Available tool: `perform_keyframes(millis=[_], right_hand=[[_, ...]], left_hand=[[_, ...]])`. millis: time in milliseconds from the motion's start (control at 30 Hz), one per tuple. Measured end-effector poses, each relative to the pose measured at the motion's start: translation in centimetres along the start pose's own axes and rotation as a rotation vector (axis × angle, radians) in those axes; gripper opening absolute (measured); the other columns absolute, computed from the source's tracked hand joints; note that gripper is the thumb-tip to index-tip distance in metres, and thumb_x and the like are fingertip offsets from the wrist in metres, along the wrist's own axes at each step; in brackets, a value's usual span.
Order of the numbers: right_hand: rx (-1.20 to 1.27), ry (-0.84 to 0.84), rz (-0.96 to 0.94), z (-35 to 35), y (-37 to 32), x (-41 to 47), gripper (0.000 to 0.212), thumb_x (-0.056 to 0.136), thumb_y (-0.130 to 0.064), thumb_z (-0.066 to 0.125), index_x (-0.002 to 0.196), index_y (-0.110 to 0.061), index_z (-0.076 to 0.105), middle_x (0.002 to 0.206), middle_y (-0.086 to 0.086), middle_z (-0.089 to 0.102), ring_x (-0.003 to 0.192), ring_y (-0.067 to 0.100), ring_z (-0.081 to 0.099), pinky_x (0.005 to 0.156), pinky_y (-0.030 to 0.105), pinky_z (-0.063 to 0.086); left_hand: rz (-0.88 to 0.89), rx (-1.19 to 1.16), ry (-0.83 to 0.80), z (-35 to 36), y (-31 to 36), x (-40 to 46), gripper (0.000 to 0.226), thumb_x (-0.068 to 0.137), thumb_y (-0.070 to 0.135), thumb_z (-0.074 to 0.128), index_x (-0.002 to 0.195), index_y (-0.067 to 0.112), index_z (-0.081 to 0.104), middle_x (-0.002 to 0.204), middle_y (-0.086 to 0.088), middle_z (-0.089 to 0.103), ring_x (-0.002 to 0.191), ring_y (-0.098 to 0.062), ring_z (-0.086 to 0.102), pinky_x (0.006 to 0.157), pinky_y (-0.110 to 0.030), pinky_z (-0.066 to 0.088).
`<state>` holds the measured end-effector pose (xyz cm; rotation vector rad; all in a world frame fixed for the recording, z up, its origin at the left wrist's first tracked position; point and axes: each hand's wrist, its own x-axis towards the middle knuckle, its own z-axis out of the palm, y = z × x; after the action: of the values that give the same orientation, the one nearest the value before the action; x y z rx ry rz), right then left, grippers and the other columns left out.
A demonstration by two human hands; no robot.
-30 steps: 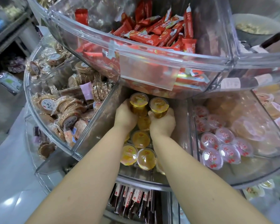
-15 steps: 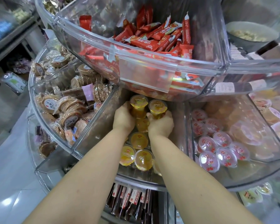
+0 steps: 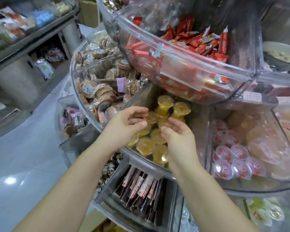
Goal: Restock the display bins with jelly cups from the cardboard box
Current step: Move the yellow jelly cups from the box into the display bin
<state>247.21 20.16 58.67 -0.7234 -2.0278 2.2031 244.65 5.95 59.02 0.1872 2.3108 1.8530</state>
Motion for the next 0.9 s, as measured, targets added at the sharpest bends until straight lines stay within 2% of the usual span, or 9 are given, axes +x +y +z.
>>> perform_keyframes(millis=[67,167,300,400,467,600,733,800,900], right_hand=[[-0.074,-0.195,-0.156,1.9,0.0,-3.7,0.02,0.086,-0.005,0.06,0.091,-0.024,0.063,0.085,-0.006,0.063,0.078,0.007,0.058,0.074,0.024,0.048],[-0.155,-0.549,-0.254,4.9,2.4,-9.1,0.021,0.086,-0.006,0.059,0.082,-0.026,0.064,0.069,-0.014,0.062,0.067,0.002,0.055,0.065,0.016,0.047],[-0.392,-0.89,-0.164,8.0,11.2,-14.4,0.023,0.087,-0.005,0.058,0.086,-0.028,0.063,0.07,-0.014,0.06,0.064,-0.001,0.053,0.064,0.013,0.044],[-0.705,-1.05,-0.027,8.6,21.2,-16.2,0.016,0.087,-0.004,0.057,0.097,-0.016,0.063,0.072,-0.014,0.055,0.064,-0.002,0.05,0.065,0.011,0.041],[-0.899,-1.1,0.108,8.0,28.9,-15.9,0.016,0.087,-0.006,0.057,0.102,-0.011,0.062,0.076,-0.007,0.056,0.072,0.008,0.054,0.065,0.013,0.041],[-1.266,-1.104,0.283,6.0,44.2,-12.9,0.02,0.088,-0.019,0.06,0.106,-0.01,0.061,0.093,0.004,0.064,0.094,0.022,0.061,0.074,0.023,0.042],[-1.552,-1.109,0.298,5.2,57.6,-8.5,0.017,0.086,-0.013,0.056,0.103,-0.012,0.06,0.096,0.008,0.067,0.1,0.027,0.061,0.062,0.021,0.033],[-1.638,-1.116,0.286,5.7,63.2,-6.5,0.028,0.087,-0.02,0.059,0.112,-0.009,0.058,0.112,0.01,0.066,0.107,0.028,0.059,0.073,0.022,0.038],[-1.661,-1.153,0.286,6.8,70.3,-4.9,0.054,0.086,-0.024,0.063,0.134,-0.011,0.044,0.125,0.013,0.059,0.115,0.029,0.055,0.091,0.028,0.043]], left_hand=[[0.059,-0.092,0.201,-2.0,-0.7,-5.2,0.029,0.084,0.006,0.063,0.094,0.033,0.066,0.095,0.009,0.072,0.088,-0.004,0.067,0.079,-0.013,0.051],[0.007,-0.136,0.522,-4.4,-4.3,-13.1,0.037,0.084,0.003,0.062,0.08,0.039,0.069,0.08,0.012,0.071,0.077,-0.002,0.063,0.072,-0.01,0.049],[-0.27,-0.191,0.809,-5.5,-13.6,-23.4,0.034,0.085,0.002,0.061,0.078,0.035,0.067,0.075,0.01,0.068,0.073,0.0,0.061,0.069,-0.01,0.048],[-0.52,-0.205,0.904,-4.6,-22.1,-30.5,0.033,0.086,0.0,0.058,0.083,0.033,0.062,0.081,0.005,0.066,0.078,-0.01,0.061,0.073,-0.02,0.046],[-0.672,-0.207,0.902,-3.2,-28.4,-34.2,0.032,0.086,-0.002,0.058,0.086,0.03,0.058,0.081,0.006,0.063,0.077,-0.011,0.058,0.07,-0.021,0.044],[-0.911,-0.218,0.814,0.8,-41.5,-38.1,0.028,0.084,-0.005,0.056,0.091,0.023,0.055,0.078,0.007,0.059,0.073,-0.014,0.055,0.06,-0.004,0.041],[-1.045,-0.197,0.604,5.4,-54.2,-37.7,0.025,0.083,0.0,0.056,0.104,0.012,0.06,0.092,-0.001,0.061,0.091,-0.019,0.06,0.075,-0.014,0.043],[-1.063,-0.159,0.516,7.0,-59.7,-36.6,0.033,0.08,0.002,0.058,0.112,0.01,0.058,0.106,-0.007,0.063,0.104,-0.025,0.059,0.081,-0.021,0.041],[-1.071,-0.048,0.452,8.5,-66.8,-35.0,0.044,0.084,0.01,0.058,0.126,0.007,0.049,0.127,-0.013,0.053,0.12,-0.028,0.049,0.088,-0.02,0.035]])
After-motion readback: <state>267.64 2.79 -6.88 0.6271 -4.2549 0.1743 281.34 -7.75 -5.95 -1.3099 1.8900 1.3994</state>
